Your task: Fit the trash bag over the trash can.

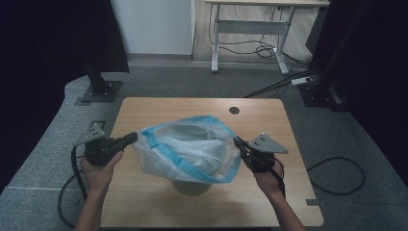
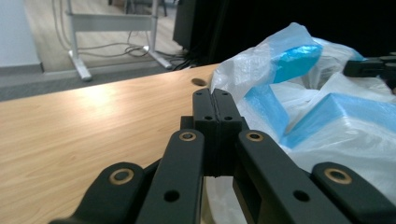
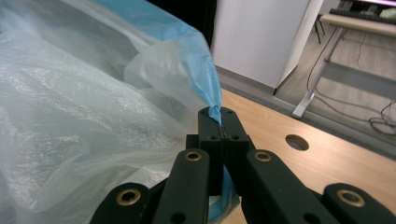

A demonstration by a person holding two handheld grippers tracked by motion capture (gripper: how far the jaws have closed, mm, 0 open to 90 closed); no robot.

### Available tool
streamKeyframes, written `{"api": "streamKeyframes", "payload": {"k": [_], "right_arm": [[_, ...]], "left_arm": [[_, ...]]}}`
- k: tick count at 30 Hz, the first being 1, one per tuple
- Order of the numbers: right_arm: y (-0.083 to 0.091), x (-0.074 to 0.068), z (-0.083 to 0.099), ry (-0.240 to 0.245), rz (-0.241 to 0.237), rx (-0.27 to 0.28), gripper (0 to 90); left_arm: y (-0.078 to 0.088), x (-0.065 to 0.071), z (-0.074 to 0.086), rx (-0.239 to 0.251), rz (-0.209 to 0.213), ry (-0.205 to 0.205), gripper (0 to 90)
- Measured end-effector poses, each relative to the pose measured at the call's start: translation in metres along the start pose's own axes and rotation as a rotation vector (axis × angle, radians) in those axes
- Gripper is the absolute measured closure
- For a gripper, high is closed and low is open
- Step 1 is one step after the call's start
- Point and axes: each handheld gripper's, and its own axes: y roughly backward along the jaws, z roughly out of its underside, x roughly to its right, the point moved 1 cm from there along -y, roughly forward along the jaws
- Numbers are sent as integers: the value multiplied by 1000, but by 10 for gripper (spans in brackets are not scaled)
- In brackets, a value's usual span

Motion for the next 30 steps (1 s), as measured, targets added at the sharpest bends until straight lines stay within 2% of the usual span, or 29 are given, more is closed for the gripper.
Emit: {"api": "streamKeyframes", "payload": {"k": [5,10,16,18,21,24,30], "right_arm": [[-16,7,0,-29,7,-16,885],[-27,14,2,-58,30,-25,884],[-39,17,3,-57,52,-33,884],[-46,20,5,-71,56,-44,884],[-58,24,11,-94,52,-84,883],[-66,24,17,-102,42,-109,883],[-81,21,33,-138,0,-162,882]], "left_arm": [[-7,-12,2,-14,-19,15,900],[-14,-12,6,-27,-11,4,900],[-24,-15,7,-47,-21,0,900],[-29,-18,8,-72,-35,-2,900],[-42,-25,13,-138,-58,9,900],[-51,-27,18,-184,-70,0,900],[-66,-28,28,-230,-40,24,900]]}}
